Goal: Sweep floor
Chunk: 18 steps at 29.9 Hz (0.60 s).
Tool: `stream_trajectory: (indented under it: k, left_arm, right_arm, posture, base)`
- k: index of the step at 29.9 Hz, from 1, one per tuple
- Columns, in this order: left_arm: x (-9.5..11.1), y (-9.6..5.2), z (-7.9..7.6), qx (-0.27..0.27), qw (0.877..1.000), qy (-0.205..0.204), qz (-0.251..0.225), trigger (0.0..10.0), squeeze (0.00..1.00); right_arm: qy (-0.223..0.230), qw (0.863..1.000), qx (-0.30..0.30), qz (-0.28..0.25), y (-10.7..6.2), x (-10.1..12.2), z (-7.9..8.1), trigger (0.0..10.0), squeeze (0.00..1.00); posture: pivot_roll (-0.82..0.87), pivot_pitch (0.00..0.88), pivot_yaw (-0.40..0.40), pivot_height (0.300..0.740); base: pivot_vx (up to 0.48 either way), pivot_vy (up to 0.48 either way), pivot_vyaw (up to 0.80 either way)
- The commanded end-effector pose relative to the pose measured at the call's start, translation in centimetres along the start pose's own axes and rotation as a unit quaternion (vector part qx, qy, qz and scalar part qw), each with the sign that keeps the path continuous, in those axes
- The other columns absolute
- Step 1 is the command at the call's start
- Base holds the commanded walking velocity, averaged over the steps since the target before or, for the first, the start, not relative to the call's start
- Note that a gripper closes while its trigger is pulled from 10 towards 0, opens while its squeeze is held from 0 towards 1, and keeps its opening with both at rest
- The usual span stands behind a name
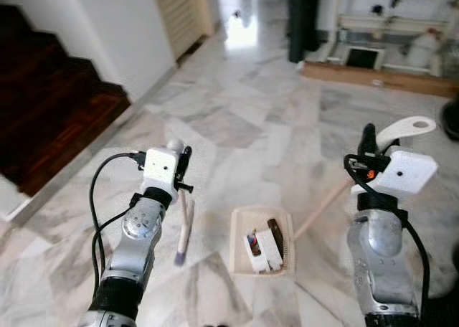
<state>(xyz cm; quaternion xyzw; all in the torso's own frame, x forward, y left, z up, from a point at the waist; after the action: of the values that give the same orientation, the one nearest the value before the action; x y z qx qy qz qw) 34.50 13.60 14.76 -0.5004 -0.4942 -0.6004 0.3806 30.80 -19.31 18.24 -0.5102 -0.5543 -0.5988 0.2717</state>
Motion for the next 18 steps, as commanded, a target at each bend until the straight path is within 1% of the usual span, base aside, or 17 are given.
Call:
stream_trajectory:
  k: [1,18]
  left_arm:
    - [0.98,0.18,0.67,0.005,1.000,0.014,-0.020,10.0,0.00]
    - [0.92,-0.03,0.72,0.012,1.000,0.012,-0.020,10.0,0.00]
  right_arm:
    - [0.018,0.999,0.000,-0.033,0.33,1.57,0.34,10.0,0.00]
    - [0.019,0.999,0.004,-0.030,0.32,1.45,0.47,10.0,0.00]
  posture:
    - [-0.04,0.093,0.116,0.740]
    - [-0.03,0.083,0.109,0.740]
  base:
    - [0.000,0.000,0.80]
    - [0.000,0.000,0.80]
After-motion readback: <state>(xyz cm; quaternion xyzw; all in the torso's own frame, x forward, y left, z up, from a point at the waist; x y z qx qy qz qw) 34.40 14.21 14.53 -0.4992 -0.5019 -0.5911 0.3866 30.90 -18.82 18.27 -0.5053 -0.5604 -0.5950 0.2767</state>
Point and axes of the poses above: a point about 5 cm out from each wrist's last joint towards the gripper, its own y axis pointing out of the wrist towards the gripper, its own x axis along the axis of the wrist's last joint, z = x × y, the point moved 2 cm from there along y, pointing out of the wrist towards the gripper, and after that the axes turned 10 degrees about -y, right-handed, at the moved point
